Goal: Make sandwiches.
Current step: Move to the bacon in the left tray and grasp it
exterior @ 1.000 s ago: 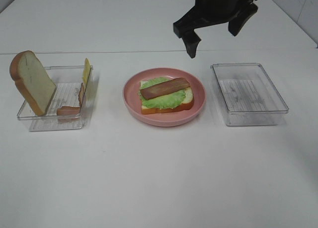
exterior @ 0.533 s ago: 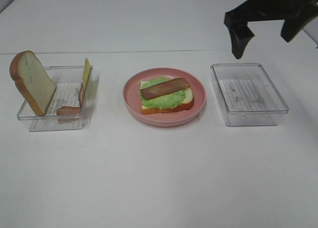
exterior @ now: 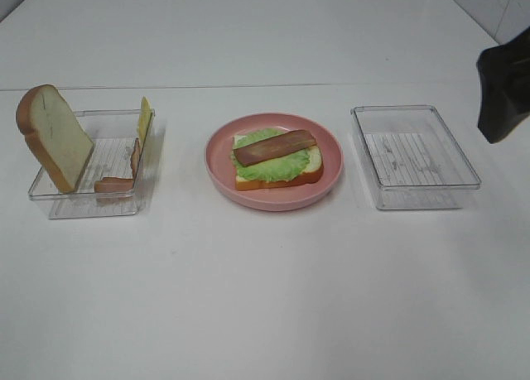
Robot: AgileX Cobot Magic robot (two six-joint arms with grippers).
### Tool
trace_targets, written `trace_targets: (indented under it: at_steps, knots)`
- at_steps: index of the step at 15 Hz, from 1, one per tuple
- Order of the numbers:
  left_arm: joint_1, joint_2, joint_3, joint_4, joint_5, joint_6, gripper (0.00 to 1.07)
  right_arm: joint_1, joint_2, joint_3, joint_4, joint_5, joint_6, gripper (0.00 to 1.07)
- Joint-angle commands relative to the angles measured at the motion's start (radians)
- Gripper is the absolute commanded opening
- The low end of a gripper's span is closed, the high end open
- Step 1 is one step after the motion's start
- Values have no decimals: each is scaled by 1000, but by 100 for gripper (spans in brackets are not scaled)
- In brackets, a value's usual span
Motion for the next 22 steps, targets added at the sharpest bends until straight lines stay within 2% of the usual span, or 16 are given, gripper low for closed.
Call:
trace_targets:
  at_steps: [1, 7, 12, 15, 17, 18, 22]
  knots:
    - [0, -16, 1, -7, -4, 2, 91, -2, -197, 136, 3, 10, 13, 99]
    - [0, -16, 1, -7, -4, 2, 91, -2, -552, 344, 3, 5, 10, 99]
    - [0, -16, 1, -7, -4, 2, 91, -2, -786, 459, -5, 2, 5, 99]
    - [0, -16, 1, -7, -4, 2, 91, -2, -947, 587, -35, 2, -3, 99]
    - [0, -16, 1, -7, -4, 2, 91, -17, -1012, 631, -47, 1, -3, 99]
    - [0, -16, 1, -7, -4, 2, 91, -66, -1072, 646, -47, -7, -2, 99]
    - [0, -16, 1, -7, -4, 2, 91, -136, -1194, 646, -28, -58, 6, 99]
